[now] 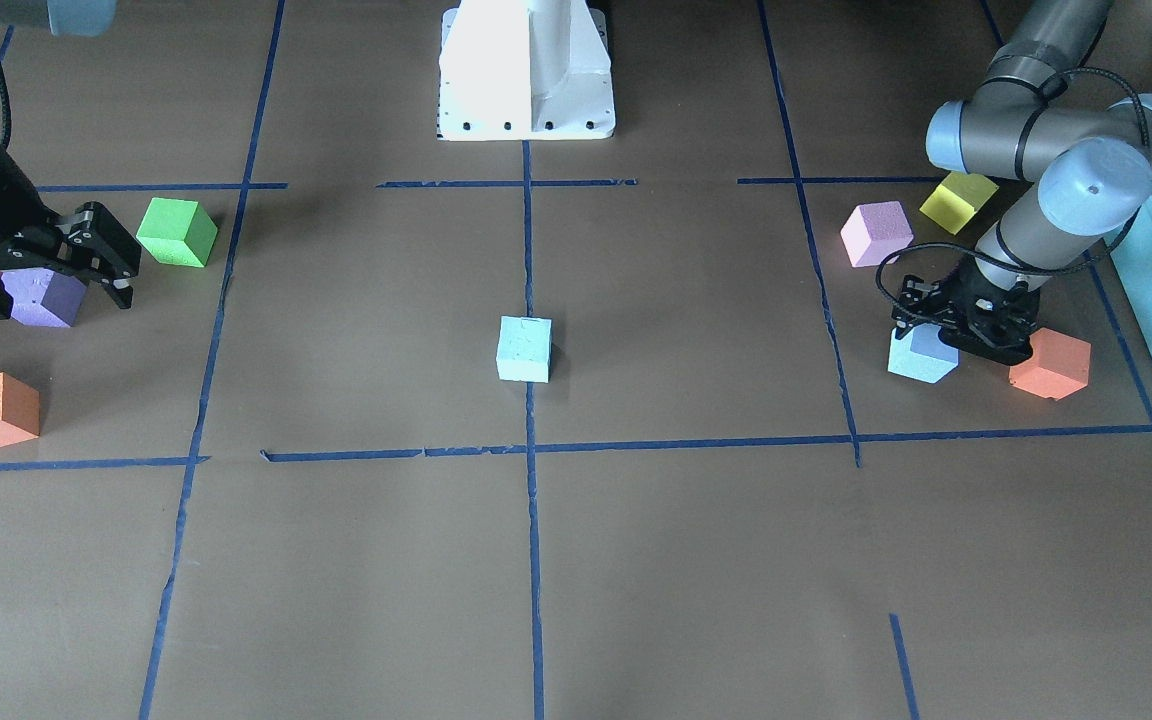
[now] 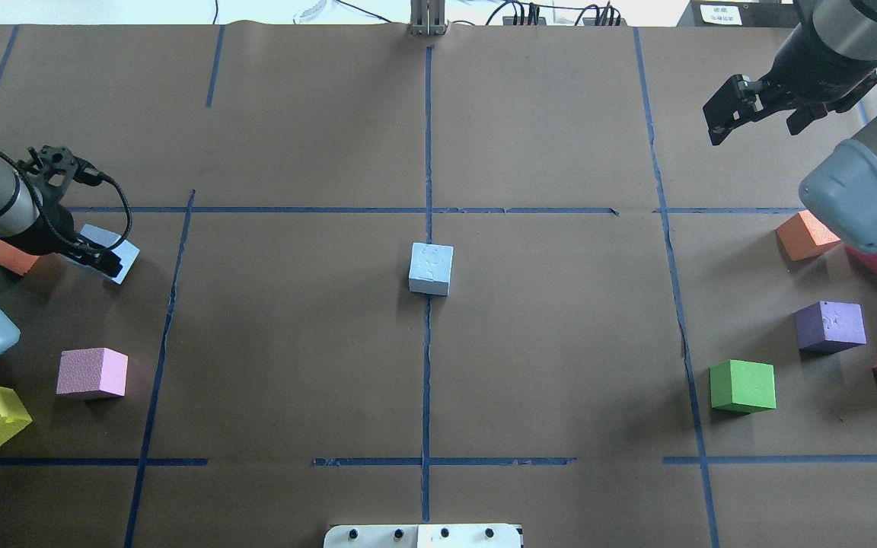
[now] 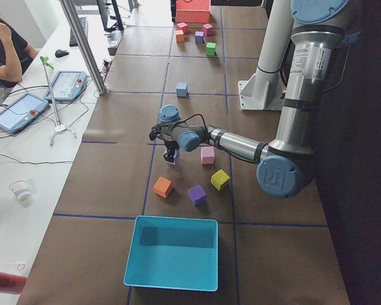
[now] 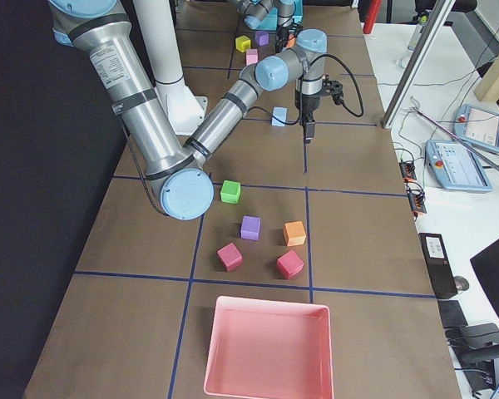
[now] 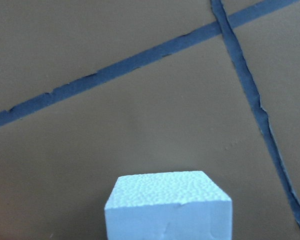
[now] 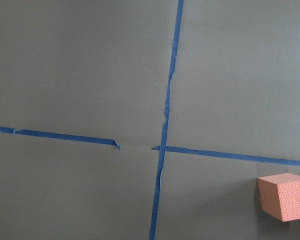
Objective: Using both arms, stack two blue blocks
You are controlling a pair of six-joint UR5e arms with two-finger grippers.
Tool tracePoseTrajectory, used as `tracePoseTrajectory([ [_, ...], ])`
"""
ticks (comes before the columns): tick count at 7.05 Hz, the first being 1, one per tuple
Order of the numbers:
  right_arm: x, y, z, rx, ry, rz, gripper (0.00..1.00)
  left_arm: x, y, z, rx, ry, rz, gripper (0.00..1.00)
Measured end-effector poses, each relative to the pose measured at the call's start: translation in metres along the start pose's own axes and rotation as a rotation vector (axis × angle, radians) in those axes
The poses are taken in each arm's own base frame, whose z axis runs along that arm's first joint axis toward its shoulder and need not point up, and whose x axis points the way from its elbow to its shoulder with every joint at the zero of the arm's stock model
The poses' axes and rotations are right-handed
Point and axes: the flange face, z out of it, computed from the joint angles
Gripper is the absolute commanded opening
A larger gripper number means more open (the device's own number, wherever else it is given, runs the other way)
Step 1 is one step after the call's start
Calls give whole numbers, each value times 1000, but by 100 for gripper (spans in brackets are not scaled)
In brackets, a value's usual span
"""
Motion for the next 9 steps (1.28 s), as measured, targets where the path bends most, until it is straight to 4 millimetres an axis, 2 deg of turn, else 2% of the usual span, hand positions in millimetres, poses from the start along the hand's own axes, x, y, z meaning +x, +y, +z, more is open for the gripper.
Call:
tracePoseTrajectory([
  [1, 5, 4, 2, -6, -2, 1, 100, 11, -10, -30, -9, -16, -32, 1],
  [2, 17, 11, 7, -17, -6, -7, 100, 39, -27, -65, -28, -31, -59, 1],
  [3, 43, 19, 15, -28, -18, -27, 100, 76, -50, -102, -42, -40, -86, 1],
  [4, 84, 27, 22, -36, -37, -45, 100, 121, -77, -132, -44, -36, -136, 1],
  [5, 137, 34, 27, -47, -54, -62, 100, 178, -105, -148, -40, -14, -204, 1],
  [7, 240, 54, 41, -79, -75, -60, 100, 293, -157, -155, -51, 36, -293, 2],
  [8, 276, 63, 45, -83, -77, -35, 100, 342, -174, -151, -62, 52, -298, 2],
  [9, 298, 67, 48, -87, -78, -8, 100, 390, -183, -136, -68, 49, -290, 2],
])
